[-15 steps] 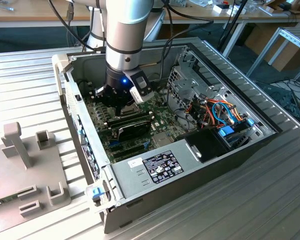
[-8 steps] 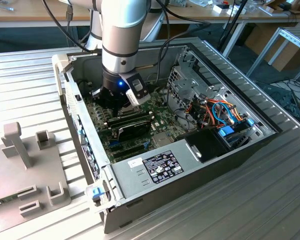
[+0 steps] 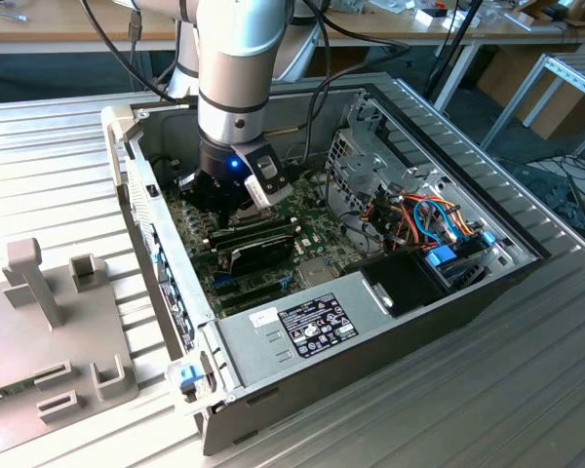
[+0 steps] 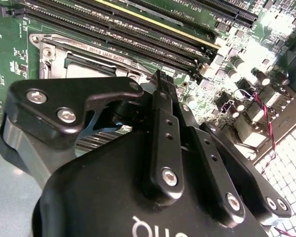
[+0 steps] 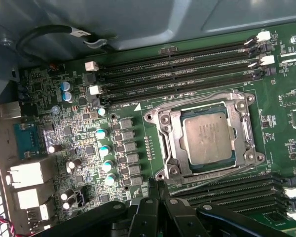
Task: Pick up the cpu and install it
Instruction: 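Install the second cpu locking lever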
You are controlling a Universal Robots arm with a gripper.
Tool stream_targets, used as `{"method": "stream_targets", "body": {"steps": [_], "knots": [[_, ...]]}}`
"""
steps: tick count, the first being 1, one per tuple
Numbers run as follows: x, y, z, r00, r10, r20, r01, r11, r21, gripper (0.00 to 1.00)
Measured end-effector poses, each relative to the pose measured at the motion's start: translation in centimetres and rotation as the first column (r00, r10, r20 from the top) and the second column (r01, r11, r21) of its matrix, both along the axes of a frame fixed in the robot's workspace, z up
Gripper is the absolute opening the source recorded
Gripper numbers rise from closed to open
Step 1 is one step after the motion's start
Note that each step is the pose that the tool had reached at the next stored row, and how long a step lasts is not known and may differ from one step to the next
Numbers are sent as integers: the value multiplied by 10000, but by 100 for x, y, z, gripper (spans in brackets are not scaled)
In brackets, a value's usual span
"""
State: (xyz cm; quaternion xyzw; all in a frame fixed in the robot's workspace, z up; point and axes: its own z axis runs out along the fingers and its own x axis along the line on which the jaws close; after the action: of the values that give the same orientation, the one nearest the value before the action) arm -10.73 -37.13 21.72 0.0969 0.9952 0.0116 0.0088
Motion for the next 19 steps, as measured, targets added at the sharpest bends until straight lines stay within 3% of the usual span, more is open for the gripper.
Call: {"method": "stream_targets", "body": {"steps": [8,16,19], "knots": [[0,1,55,10000,1,1,-1,10000,2,11],[0,6,201,10000,-6,2,6,10000,-25,11],[0,13,336,10000,-18,2,18,10000,-87,11]]}}
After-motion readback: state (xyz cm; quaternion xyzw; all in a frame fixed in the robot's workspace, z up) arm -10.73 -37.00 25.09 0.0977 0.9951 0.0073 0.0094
